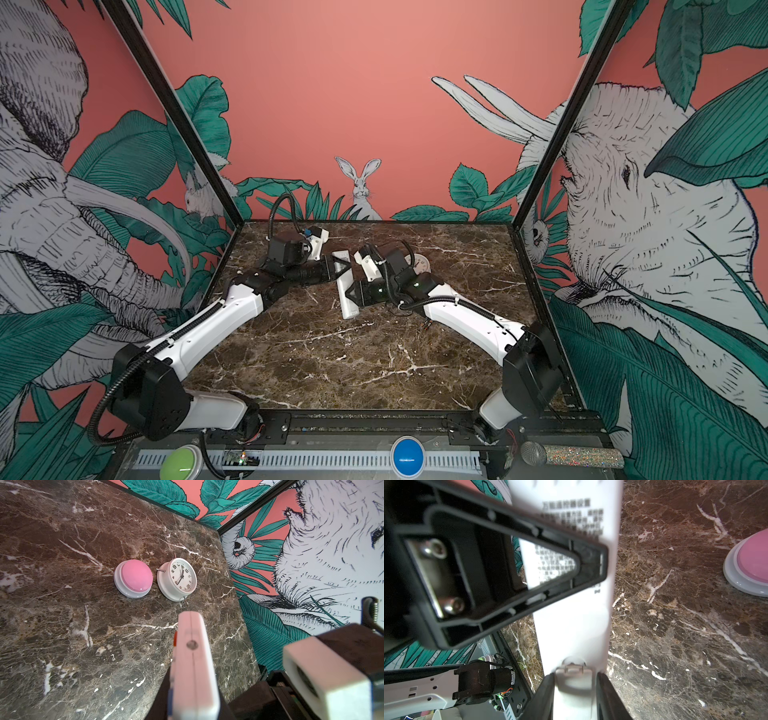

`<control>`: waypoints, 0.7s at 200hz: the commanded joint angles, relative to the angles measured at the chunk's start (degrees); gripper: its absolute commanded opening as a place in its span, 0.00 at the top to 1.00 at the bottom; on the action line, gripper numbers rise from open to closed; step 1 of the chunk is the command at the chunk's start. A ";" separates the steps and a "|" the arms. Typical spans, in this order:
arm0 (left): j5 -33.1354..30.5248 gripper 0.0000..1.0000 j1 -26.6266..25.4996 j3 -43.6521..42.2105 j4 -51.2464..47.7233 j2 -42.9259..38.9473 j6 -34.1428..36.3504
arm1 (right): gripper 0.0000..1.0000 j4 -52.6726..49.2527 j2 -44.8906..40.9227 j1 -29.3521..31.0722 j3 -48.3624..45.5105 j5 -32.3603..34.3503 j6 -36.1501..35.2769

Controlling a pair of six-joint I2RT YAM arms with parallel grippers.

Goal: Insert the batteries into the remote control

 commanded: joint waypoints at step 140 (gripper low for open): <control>0.94 1.00 -0.22 -0.46 2.41 -0.13 -0.29 | 0.74 2.51 -0.30 -0.17 0.76 -1.44 -1.93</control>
